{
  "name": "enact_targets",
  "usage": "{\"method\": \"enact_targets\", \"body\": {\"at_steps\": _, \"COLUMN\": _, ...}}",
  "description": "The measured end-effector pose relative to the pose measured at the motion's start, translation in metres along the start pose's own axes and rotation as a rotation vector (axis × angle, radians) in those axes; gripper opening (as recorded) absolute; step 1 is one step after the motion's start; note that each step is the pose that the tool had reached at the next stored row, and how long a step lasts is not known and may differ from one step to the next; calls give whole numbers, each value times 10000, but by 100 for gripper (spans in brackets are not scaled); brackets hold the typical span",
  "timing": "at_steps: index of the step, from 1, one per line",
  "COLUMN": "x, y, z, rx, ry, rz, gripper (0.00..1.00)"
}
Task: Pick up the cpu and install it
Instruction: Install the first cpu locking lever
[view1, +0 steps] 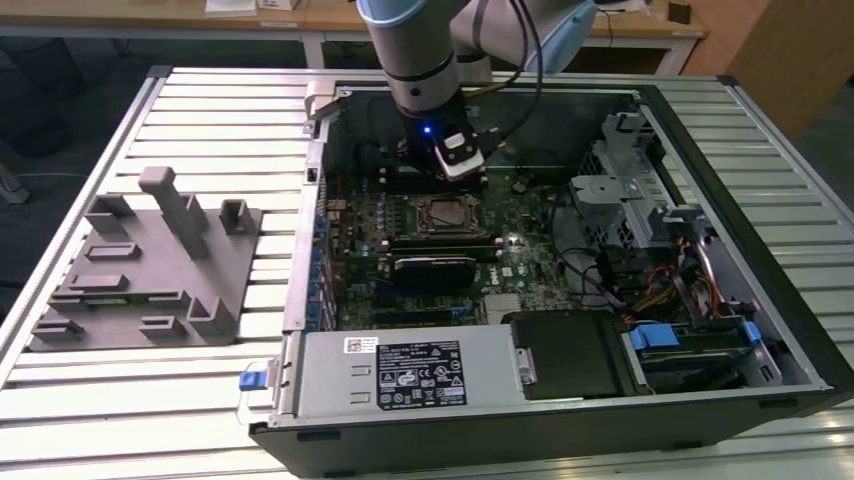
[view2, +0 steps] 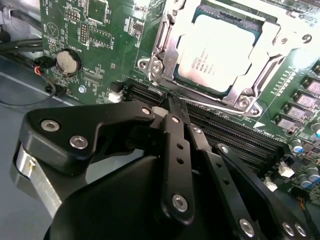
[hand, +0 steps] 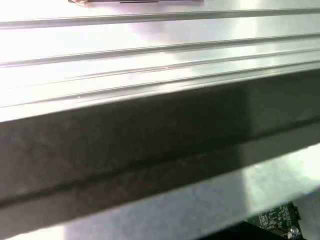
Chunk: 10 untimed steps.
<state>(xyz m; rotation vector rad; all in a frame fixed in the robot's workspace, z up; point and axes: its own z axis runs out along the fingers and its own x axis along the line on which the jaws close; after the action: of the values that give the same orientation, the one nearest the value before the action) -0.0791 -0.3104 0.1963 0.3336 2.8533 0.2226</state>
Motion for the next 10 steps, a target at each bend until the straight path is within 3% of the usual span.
{"method": "enact_targets", "body": {"at_steps": 10, "x": 57, "y": -16, "z": 17, "rx": -34, "ry": 9, "rz": 8, "gripper": 11}}
